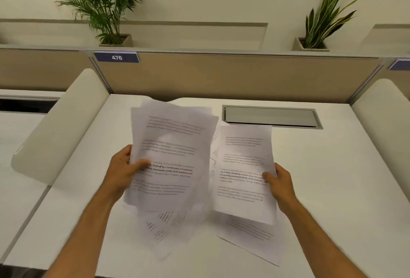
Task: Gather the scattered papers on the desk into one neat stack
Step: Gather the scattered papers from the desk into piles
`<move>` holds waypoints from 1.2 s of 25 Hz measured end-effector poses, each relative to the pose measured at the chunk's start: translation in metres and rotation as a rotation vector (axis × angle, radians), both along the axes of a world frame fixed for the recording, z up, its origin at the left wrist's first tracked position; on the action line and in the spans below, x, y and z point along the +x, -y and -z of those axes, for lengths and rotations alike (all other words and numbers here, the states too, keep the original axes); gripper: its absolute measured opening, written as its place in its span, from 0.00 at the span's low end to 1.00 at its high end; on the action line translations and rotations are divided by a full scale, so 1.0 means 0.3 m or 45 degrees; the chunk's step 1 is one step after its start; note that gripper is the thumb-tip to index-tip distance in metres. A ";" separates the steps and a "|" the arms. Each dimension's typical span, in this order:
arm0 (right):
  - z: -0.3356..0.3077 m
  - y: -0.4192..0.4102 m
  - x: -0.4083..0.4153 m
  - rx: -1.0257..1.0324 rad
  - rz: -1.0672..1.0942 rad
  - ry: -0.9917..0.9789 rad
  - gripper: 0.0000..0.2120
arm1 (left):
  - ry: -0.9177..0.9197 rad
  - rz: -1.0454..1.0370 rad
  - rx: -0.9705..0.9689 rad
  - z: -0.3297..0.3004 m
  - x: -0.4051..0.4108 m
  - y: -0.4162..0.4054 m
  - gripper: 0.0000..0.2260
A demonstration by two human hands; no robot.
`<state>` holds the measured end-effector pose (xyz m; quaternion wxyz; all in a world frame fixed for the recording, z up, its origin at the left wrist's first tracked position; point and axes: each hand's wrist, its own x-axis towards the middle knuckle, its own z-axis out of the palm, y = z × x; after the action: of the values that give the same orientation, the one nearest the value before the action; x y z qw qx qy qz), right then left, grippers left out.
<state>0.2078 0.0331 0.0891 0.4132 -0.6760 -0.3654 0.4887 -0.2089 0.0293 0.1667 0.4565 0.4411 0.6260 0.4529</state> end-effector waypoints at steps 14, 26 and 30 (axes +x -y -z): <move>-0.151 0.169 -0.131 -0.148 -0.425 -0.392 0.10 | 0.256 0.058 -0.371 0.206 0.400 0.123 0.16; 0.320 0.278 0.099 -0.628 0.226 0.585 0.35 | -0.047 -0.105 -0.227 0.233 0.274 0.171 0.20; 0.381 0.306 0.028 -0.802 0.154 0.891 0.42 | -0.071 -0.153 -0.240 0.226 0.196 0.128 0.18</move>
<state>0.2163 -0.0586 -0.0252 0.0679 -0.9124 -0.2769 0.2936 -0.1501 -0.0092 0.0988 0.4505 0.3701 0.7036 0.4062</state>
